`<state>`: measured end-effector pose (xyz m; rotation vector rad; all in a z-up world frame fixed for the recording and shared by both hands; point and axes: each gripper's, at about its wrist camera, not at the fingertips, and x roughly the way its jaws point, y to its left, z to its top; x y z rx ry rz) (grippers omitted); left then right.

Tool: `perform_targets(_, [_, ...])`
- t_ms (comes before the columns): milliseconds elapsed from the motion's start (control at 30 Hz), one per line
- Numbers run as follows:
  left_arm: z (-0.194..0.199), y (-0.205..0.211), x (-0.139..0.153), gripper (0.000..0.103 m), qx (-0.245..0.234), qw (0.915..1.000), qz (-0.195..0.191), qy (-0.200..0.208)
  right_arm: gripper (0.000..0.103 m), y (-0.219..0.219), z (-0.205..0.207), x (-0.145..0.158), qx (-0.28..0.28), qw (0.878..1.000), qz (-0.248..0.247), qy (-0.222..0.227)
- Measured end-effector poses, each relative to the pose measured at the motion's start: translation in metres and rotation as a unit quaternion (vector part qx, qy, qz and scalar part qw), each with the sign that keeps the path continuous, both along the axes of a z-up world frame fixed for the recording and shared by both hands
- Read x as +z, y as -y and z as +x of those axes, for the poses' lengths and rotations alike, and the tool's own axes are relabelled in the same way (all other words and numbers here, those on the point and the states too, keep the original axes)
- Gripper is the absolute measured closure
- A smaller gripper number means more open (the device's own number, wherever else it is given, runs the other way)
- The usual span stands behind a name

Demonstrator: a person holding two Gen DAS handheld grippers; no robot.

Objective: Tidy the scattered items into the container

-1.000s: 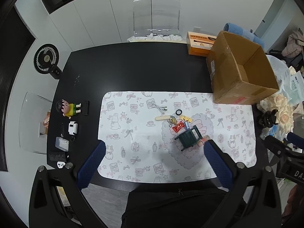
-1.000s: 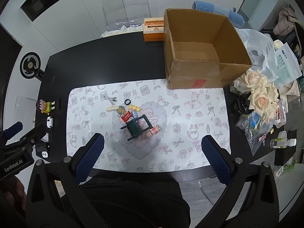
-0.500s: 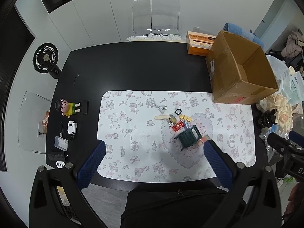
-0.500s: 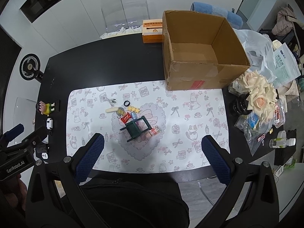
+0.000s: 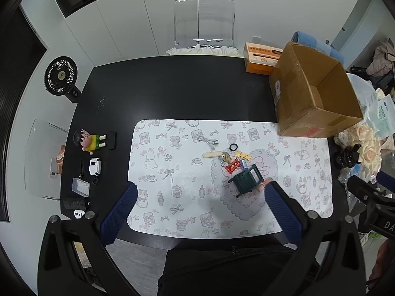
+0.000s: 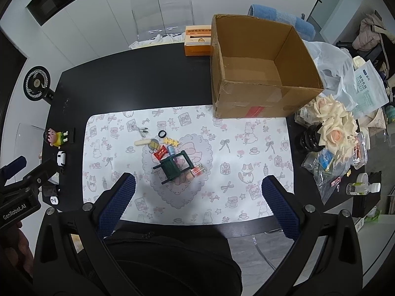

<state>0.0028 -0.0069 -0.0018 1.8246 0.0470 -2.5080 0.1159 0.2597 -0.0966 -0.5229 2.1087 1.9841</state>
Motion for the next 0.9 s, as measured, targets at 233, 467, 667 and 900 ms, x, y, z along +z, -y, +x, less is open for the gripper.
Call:
perform_targets(233, [0.0008, 0.0004, 0.0025, 0.000, 0.001, 1.0000, -0.003, -0.005, 0.000, 0.0005, -0.0008, 0.0034, -0.004, 1.000, 0.000, -0.006])
perform_targets(467, [0.0025, 0.0017, 0.0053, 0.000, 0.005, 0.9999, -0.005, -0.012, 0.000, 0.0022, 0.0017, 0.0038, -0.012, 1.000, 0.001, -0.005])
perform_targets(667, [0.0039, 0.0011, 0.0046, 0.000, 0.006, 0.9999, -0.005, -0.011, 0.000, 0.0034, 0.0018, 0.0028, -0.012, 1.000, 0.000, -0.005])
perform_targets(900, [0.0047, 0.0008, 0.0036, 0.000, 0.004, 0.9999, -0.002, -0.010, 0.000, 0.0018, 0.0008, 0.0075, -0.010, 1.000, -0.003, -0.004])
